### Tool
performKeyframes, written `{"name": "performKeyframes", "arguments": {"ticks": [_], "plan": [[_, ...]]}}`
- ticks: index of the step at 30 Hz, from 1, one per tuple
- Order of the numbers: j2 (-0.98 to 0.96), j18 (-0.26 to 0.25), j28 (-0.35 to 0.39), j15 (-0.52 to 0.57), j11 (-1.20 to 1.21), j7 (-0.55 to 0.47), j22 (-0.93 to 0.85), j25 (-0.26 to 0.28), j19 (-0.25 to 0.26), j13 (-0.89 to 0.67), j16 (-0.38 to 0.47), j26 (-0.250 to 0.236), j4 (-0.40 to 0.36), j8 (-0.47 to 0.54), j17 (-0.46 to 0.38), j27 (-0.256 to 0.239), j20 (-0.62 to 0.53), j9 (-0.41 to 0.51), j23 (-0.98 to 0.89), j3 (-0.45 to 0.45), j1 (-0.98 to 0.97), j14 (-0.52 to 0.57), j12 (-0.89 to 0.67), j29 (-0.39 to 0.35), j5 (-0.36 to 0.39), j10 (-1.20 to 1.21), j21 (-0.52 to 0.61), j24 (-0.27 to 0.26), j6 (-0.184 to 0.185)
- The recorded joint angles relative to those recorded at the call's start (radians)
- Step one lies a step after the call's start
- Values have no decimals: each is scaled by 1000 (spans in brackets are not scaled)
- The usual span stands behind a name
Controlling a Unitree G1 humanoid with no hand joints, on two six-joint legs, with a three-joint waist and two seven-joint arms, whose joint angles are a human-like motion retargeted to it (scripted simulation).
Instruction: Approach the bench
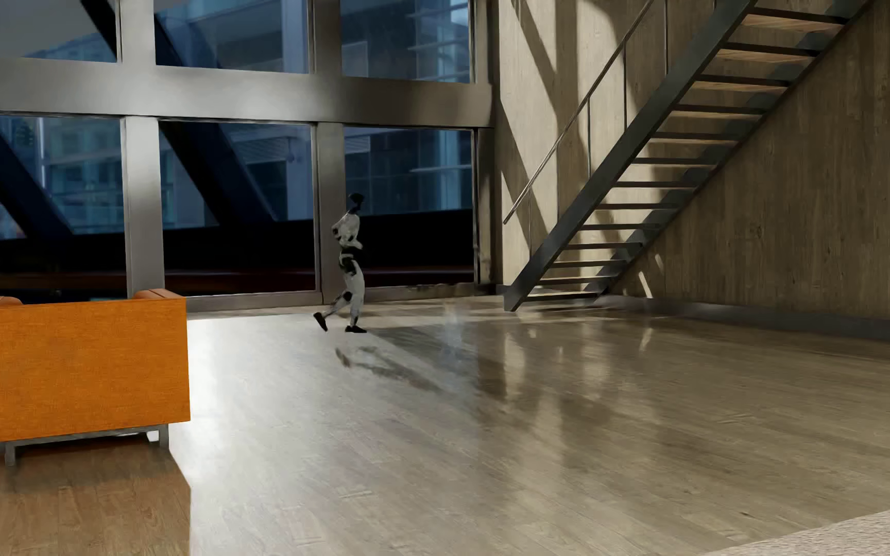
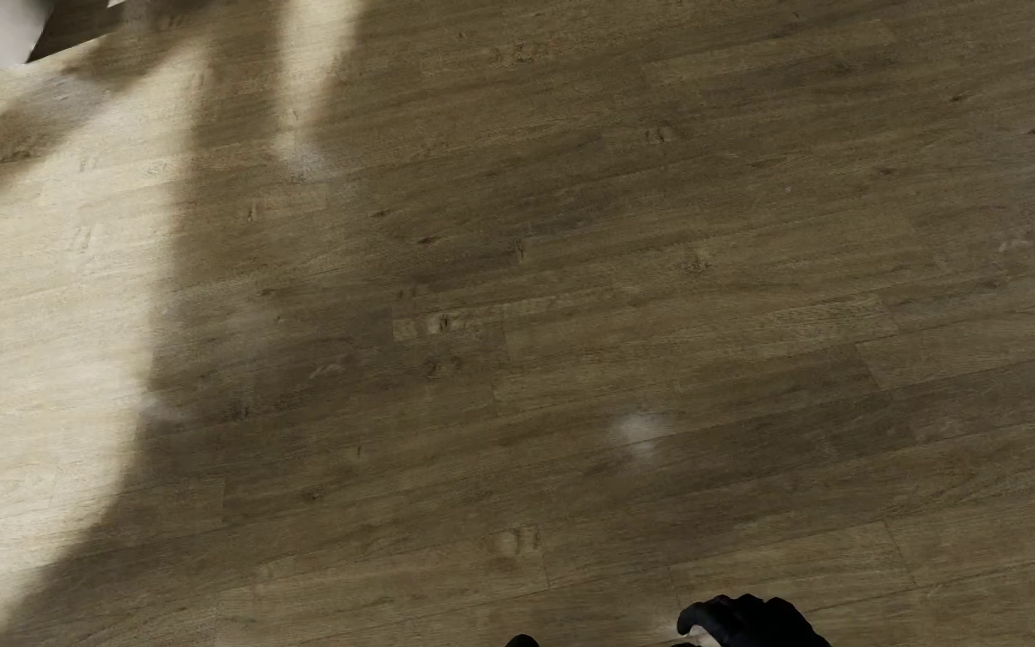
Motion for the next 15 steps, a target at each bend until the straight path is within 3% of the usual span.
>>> {"name": "performKeyframes", "arguments": {"ticks": [1,2,3,4,5,6,7,8,9,10,11,12,13,14,15], "plan": [[-15,56,55,-55,105,-121,21,-53,-1,-49,-6,71,-65,77,-44,27,26,16,16,2,-70,1,-17,62,18,186,0,71,12],[-8,130,161,-94,171,-179,50,-287,-1,-158,-55,155,-53,147,-89,-33,37,32,53,4,-135,-65,-32,135,44,327,17,143,22],[25,211,247,-102,171,-185,77,-591,-1,-290,-134,202,48,224,-65,-141,47,45,74,13,-205,-93,-42,188,94,414,57,137,32],[65,279,251,-94,143,-172,89,-741,-1,-393,-210,186,145,325,65,-207,67,52,91,32,-269,-136,-25,207,154,440,93,52,43],[110,326,178,-72,99,-153,88,-685,-1,-444,-256,117,178,435,239,-228,75,55,109,58,-327,-172,2,182,203,418,110,-47,53],[158,316,71,-43,46,-130,79,-514,-1,-477,-274,36,167,549,387,-233,67,53,141,84,-376,-186,25,163,232,355,139,-101,58],[197,291,-22,-21,6,-109,56,-293,0,-495,-280,-31,139,652,489,-235,65,50,169,108,-418,-186,44,151,245,252,192,-113,58],[230,245,-108,-2,-22,-94,25,-100,4,-504,-285,-75,104,738,541,-244,68,46,184,127,-441,-194,53,138,242,97,257,-107,52],[249,201,-168,6,-23,-105,-6,31,10,-505,-289,-96,52,813,550,-246,77,43,180,142,-432,-217,47,133,229,-109,316,-92,44],[263,146,-201,8,6,-147,-23,118,20,-494,-290,-104,1,878,530,-241,92,40,159,152,-385,-231,25,144,212,-349,358,-74,30],[270,135,-196,11,70,-161,-20,169,21,-470,-287,-92,-18,925,492,-231,109,41,137,155,-321,-248,-7,150,203,-535,374,-39,17],[247,84,-156,26,216,-160,3,199,24,-436,-285,-68,-33,956,442,-205,120,46,124,152,-278,-216,-40,162,205,-579,359,12,2],[181,81,-91,114,446,-131,44,213,33,-396,-279,-27,-36,952,391,-169,113,59,130,144,-256,-215,-76,164,211,-504,313,95,-16],[75,80,-57,252,719,-59,106,187,175,-355,-265,31,-15,910,349,-106,73,74,157,134,-240,-291,-121,151,210,-401,239,227,-37],[-44,91,-66,386,947,0,171,-35,361,-327,-248,57,8,822,312,-12,8,88,190,124,-202,-362,-185,136,155,-332,157,376,-53]]}}
